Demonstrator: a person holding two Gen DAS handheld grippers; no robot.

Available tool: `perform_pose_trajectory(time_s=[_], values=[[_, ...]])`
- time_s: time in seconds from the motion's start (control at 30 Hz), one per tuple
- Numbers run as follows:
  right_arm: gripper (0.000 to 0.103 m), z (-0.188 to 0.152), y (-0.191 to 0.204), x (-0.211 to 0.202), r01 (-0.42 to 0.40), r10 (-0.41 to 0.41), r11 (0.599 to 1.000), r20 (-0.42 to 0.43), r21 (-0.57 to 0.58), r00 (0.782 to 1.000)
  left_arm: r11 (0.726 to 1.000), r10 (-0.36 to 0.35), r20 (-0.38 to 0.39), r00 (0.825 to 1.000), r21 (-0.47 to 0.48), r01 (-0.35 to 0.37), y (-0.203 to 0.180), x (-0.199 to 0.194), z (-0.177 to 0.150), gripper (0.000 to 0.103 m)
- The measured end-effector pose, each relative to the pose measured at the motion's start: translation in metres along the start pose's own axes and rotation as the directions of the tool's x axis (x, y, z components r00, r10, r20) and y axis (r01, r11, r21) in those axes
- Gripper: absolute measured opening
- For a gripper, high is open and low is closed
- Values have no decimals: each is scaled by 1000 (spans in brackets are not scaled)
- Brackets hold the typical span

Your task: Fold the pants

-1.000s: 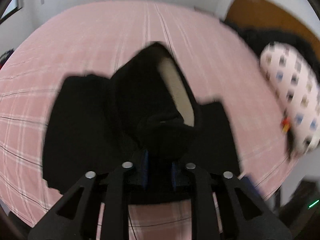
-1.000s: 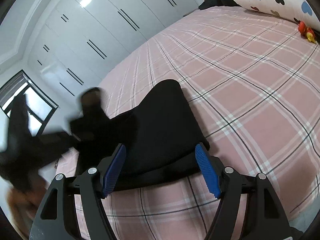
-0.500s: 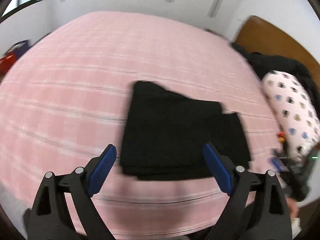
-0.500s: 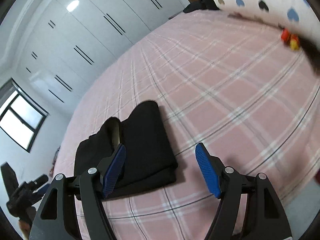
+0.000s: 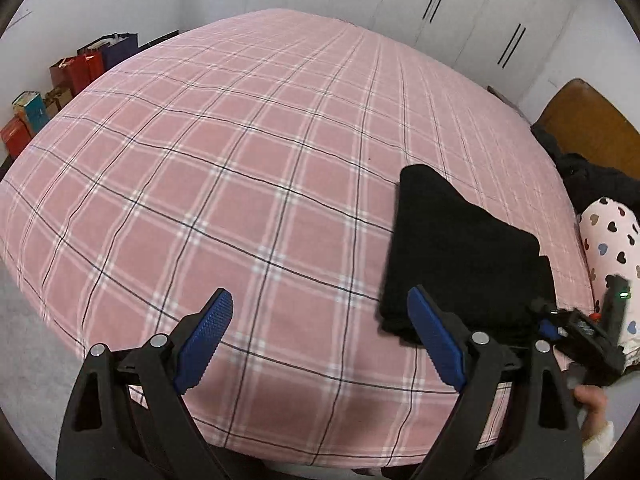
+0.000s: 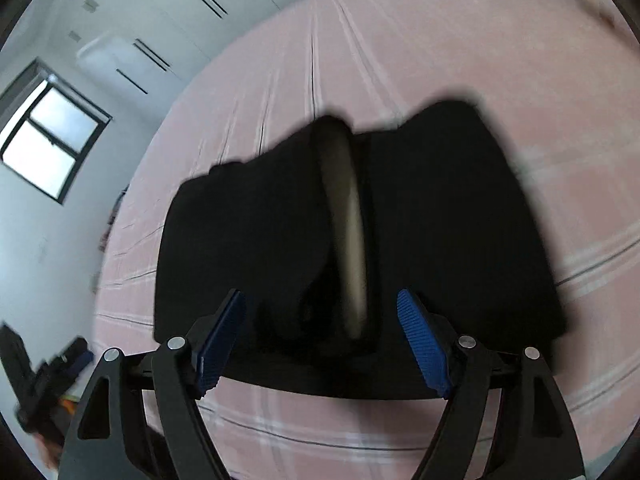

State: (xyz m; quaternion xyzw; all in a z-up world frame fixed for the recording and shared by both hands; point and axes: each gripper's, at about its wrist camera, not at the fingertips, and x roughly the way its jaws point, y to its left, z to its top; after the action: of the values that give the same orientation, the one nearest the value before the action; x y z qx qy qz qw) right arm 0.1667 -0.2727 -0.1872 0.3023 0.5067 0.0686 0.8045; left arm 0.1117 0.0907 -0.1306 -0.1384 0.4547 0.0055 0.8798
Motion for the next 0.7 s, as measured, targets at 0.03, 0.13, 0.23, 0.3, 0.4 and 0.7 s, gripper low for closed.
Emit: perform_pose_trajectory(time_s=[0.03, 0.13, 0.23, 0.3, 0.4, 0.7], values=[[76, -3, 4, 3, -1, 1, 1000, 29, -4, 1000, 1000, 3, 1, 1000, -1, -3, 2, 1, 0, 87], [36, -6, 16, 11, -20, 20, 999, 21, -27, 1000, 1000, 10, 8, 1000, 2, -10, 2, 3, 1, 87], [30, 4, 42, -6, -63, 69, 995, 63, -80, 996, 1000, 7, -1, 1000, 15, -7, -2, 6, 1, 87], [30, 22, 66, -41, -79, 100, 986, 142, -149, 985, 1000, -3, -4, 1000, 28, 3, -9, 7, 2, 87], [29, 34, 78, -90, -26, 82, 971, 228, -238, 970, 998, -23, -2, 1000, 58, 23, -23, 6, 4, 87], [34, -9, -48, -48, 188, -180, 974, 73, -128, 981, 983, -95, -60, 994, 154, 103, -93, 33, -4, 87]])
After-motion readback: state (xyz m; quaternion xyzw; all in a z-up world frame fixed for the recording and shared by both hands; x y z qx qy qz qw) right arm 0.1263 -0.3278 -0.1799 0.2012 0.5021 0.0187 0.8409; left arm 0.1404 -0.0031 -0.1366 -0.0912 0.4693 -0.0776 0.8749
